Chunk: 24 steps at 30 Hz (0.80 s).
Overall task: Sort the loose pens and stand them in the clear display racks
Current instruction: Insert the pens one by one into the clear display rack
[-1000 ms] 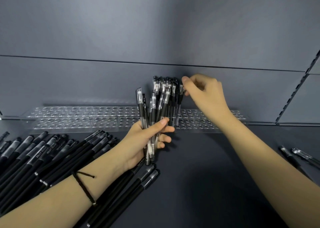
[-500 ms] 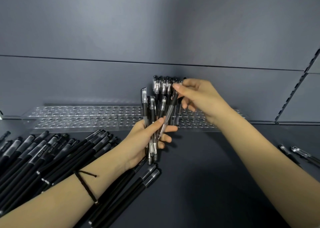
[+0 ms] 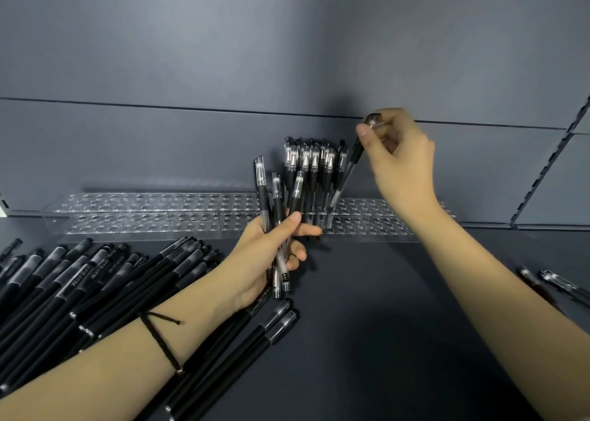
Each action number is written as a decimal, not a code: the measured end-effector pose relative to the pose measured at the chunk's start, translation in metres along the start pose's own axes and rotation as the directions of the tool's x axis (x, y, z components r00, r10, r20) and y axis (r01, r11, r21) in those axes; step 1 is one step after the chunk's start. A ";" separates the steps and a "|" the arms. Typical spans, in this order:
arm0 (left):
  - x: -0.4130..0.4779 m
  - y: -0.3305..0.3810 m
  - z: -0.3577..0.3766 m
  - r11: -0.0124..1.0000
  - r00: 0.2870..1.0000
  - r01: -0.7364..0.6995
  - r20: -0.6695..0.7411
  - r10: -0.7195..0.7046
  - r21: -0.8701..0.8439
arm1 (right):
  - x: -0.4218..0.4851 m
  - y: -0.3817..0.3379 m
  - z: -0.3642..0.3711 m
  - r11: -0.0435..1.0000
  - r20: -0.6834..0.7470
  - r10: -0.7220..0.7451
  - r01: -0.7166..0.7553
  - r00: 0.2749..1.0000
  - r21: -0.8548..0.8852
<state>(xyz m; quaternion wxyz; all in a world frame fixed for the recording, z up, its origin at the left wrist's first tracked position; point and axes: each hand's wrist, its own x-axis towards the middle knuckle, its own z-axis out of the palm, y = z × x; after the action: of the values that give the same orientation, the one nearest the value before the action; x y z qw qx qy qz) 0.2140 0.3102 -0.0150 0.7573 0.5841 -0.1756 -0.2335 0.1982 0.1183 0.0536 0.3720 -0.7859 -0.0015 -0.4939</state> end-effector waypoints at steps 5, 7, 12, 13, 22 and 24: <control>-0.001 0.000 0.001 0.999 1.000 0.010 0.011 -0.010 -0.030 | 0.000 0.005 0.000 0.996 0.022 -0.027 0.029 0.999 -0.086; 0.000 -0.001 0.000 1.000 1.000 0.008 0.024 -0.007 -0.027 | 0.001 0.008 0.001 0.989 0.061 -0.011 0.020 0.998 -0.145; 0.000 0.000 -0.001 0.999 0.999 -0.001 0.046 0.003 -0.041 | -0.015 0.010 0.009 0.964 0.223 0.009 0.050 0.975 -0.260; 0.000 0.000 -0.001 0.999 0.999 0.000 0.054 0.002 -0.044 | -0.018 0.011 0.010 0.958 0.247 0.002 0.069 0.969 -0.277; -0.001 0.001 0.000 0.999 0.995 -0.009 0.097 0.013 -0.042 | -0.013 -0.002 0.008 0.957 0.173 -0.177 0.211 0.969 -0.198; -0.001 0.001 0.000 0.999 0.995 -0.026 0.099 0.030 -0.036 | -0.015 -0.010 0.010 0.980 0.337 -0.095 0.147 0.937 -0.132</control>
<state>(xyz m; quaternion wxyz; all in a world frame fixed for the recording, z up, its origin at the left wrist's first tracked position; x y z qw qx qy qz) 0.2132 0.3111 -0.0145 0.7609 0.5559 -0.2172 -0.2548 0.1943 0.1371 0.0455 0.2731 -0.8822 -0.0738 -0.3765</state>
